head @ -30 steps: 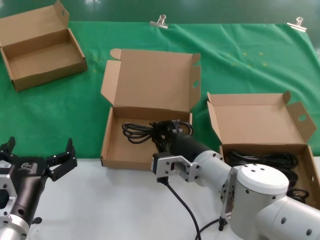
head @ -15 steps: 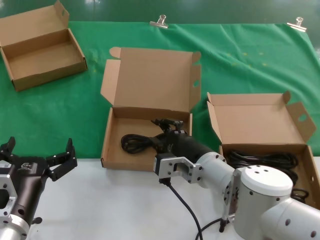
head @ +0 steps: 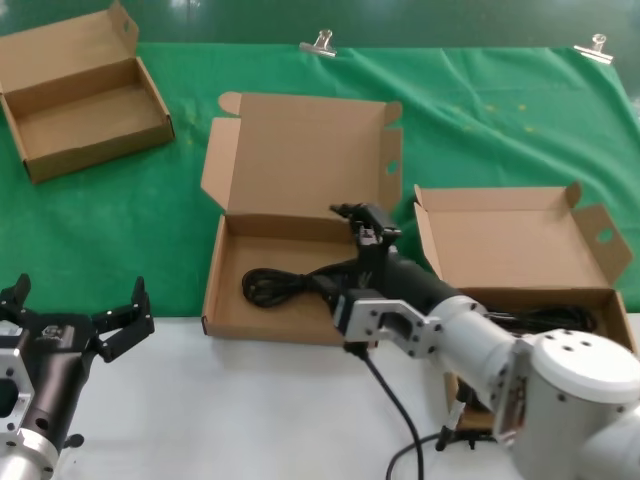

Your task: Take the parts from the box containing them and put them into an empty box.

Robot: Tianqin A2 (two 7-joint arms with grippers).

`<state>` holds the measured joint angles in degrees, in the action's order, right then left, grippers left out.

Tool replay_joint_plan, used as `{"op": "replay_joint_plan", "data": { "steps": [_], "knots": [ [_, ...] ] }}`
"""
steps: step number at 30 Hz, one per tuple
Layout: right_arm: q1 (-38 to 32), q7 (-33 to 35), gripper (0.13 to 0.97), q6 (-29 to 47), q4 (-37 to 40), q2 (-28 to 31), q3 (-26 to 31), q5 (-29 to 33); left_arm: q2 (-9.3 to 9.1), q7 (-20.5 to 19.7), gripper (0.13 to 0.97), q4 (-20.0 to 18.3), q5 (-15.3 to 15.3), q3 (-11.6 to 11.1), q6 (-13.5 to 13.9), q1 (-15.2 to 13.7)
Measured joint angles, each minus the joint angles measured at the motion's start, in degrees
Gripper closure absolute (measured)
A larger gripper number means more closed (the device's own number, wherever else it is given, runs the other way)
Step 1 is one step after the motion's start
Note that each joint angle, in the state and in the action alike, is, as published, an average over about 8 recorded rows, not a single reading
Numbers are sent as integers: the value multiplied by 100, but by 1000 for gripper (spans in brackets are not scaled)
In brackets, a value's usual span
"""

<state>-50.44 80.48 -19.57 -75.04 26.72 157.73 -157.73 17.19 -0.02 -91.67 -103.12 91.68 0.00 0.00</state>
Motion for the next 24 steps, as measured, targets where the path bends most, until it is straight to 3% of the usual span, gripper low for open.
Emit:
{"op": "replay_joint_plan", "data": {
  "steps": [7, 11, 19, 24],
  "knots": [
    [103, -541, 363, -110, -557, 371, -53, 43, 0, 0, 132, 0, 0, 0, 0, 0],
    [238, -757, 363, -56, -599, 344, -230, 189, 0, 0, 132, 0, 0, 0, 0, 0],
    [692, -1443, 221, 135, -696, 217, -836, 689, 0, 0, 132, 0, 0, 0, 0, 0],
    [1020, -1940, 182, 272, -769, 129, -1267, 1045, 0, 0, 132, 0, 0, 0, 0, 0]
  ]
}}
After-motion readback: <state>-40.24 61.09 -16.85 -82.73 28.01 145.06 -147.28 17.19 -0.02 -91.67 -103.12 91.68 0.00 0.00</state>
